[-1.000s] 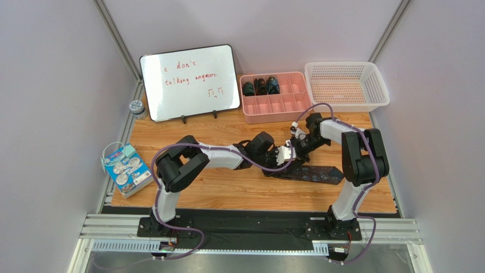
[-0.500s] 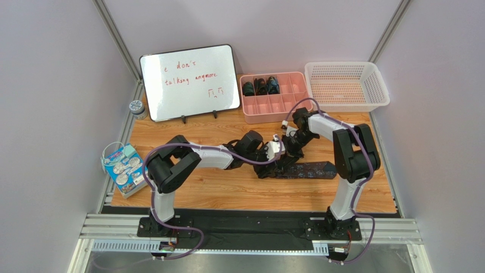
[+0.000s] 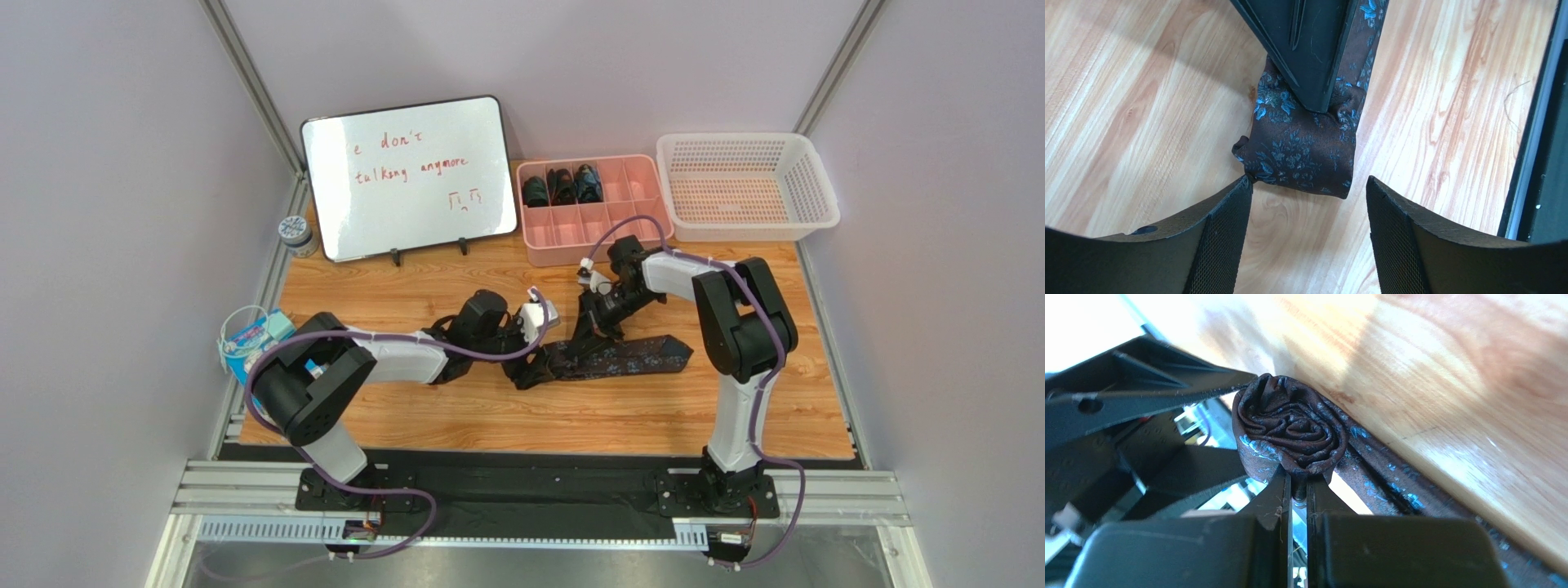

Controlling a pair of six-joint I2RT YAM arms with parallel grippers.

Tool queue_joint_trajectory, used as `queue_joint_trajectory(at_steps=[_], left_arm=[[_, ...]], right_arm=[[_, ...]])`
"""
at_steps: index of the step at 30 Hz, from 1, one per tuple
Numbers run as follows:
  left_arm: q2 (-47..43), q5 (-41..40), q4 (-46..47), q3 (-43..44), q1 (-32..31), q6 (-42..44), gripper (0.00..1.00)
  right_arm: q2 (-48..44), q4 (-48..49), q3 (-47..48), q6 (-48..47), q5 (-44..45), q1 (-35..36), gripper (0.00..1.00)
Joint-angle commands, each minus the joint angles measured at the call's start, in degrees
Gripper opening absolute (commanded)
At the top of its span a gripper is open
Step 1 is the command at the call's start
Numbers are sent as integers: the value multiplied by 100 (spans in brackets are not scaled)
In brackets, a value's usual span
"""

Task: Roll the ties
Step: Roll the tie at the center of the board.

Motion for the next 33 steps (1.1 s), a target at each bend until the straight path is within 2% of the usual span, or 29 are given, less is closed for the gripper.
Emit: queue_joint_trajectory(at_steps=[1, 3, 4, 12, 18, 21, 27, 28, 30, 31, 32, 33], left_arm=[[-269, 143, 1349, -565, -36, -202, 74], [-252, 169, 1824, -707, -36, -202, 80], [-243, 187, 1939, -803, -36, -193, 96], [-77, 424, 2765, -1111, -45, 290, 99], [529, 213, 3319, -1033, -71, 431, 98], [881, 318, 3495, -875, -71, 404, 92], [1260, 617, 3356, -708, -115, 729, 62], [1173, 591, 3111, -655, -219, 1008, 51], [1067, 268, 2128, -367, -360, 1256, 42], [1005, 170, 1420, -243, -483, 1353, 34], [987, 82, 1134, -137, -527, 1493, 30], [970, -41, 896, 12, -563, 1538, 26]], right_arm=[[315, 800, -391, -675, 226, -80, 0], [438, 747, -364, -799, 120, -63, 0], [509, 738, -347, -869, 128, -54, 0], [1150, 413, 57, -958, 356, 60, 0], [1344, 351, 154, -799, 655, 95, 0], [1327, 421, 137, -817, 576, 95, 0], [1055, 553, 84, -984, 436, 104, 0], [976, 553, 67, -1010, 409, 104, 0], [730, 457, 128, -1028, 383, 87, 3], [651, 291, 180, -1036, 383, 69, 6], [467, 211, 233, -1037, 374, -9, 10], [387, 115, 268, -1045, 313, -71, 20]])
